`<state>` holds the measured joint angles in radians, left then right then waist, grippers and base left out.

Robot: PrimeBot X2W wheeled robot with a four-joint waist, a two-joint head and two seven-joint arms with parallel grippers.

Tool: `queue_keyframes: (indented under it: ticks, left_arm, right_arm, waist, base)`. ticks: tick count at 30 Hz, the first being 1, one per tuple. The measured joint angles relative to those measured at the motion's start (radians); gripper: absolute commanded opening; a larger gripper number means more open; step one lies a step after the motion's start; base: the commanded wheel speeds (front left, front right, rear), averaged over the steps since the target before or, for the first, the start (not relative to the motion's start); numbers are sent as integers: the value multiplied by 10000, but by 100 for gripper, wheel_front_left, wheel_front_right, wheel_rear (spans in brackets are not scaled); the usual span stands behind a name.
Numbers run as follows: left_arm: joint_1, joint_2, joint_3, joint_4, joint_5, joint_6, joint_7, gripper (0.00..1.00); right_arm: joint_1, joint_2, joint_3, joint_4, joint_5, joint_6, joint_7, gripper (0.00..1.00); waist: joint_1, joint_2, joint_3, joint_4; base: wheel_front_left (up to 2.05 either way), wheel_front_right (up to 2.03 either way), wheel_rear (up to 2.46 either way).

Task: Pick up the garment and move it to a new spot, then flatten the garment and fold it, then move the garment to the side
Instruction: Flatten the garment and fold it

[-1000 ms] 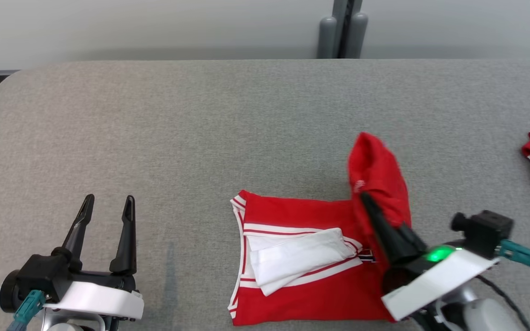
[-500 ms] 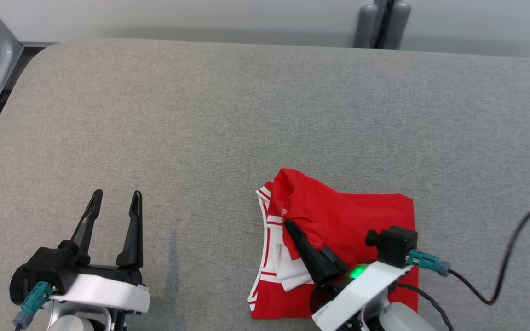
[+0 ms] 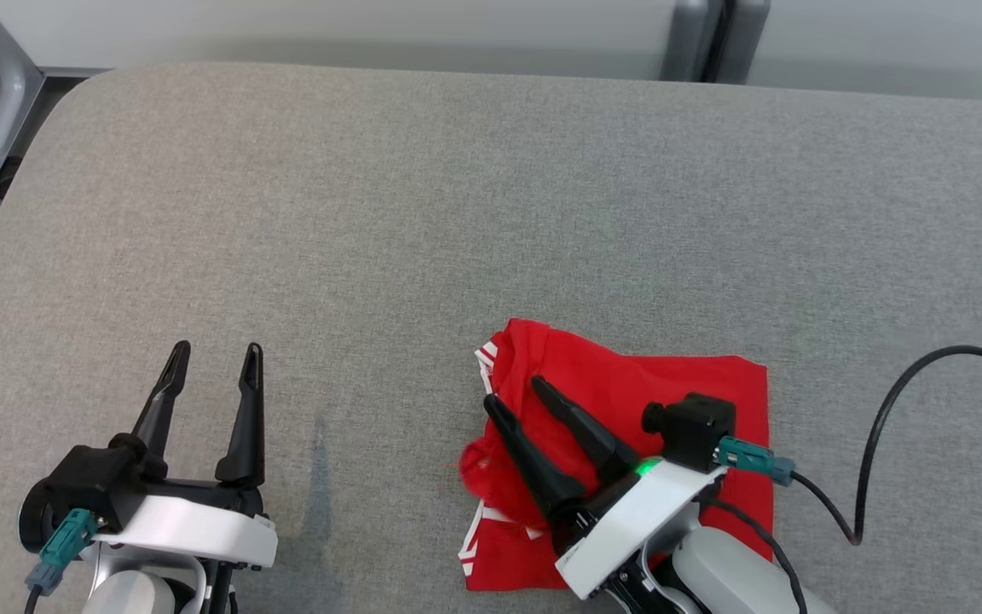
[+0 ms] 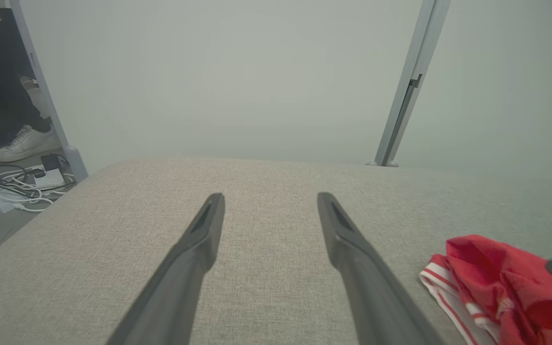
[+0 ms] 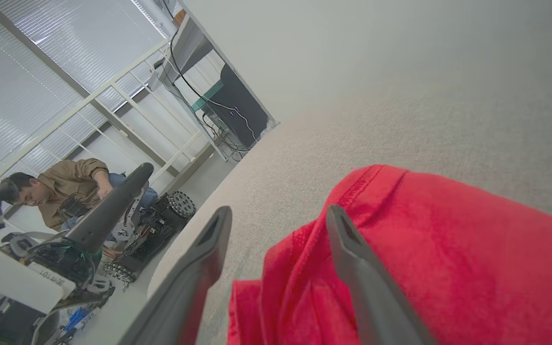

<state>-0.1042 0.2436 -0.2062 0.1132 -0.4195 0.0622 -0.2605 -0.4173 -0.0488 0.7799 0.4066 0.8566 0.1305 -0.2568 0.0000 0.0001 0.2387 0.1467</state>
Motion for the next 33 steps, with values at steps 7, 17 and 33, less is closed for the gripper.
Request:
queue_keyframes:
  ticks: [7, 17, 33]
  left_arm:
    - [37, -48, 201, 77, 144, -98, -12, 100]
    - [341, -58, 403, 127, 221, -171, -12, 100]
    - [600, 107, 382, -107, 234, -75, 48, 100]
  right_arm:
    - [258, -167, -1312, -1183, -1998, 2, -35, 100]
    - [2151, -669, -5214, -2999, -5147, 2, -44, 100]
    - [4882, -453, -8414, -5185, -6727, 2, 1003, 100]
  waist:
    - [0, 0, -250, -244]
    - [0, 0, -567, -596]
    - [0, 0, -1004, -836]
  base:
    - [0, 0, 0]
    - [0, 0, 0]
    - [0, 0, 0]
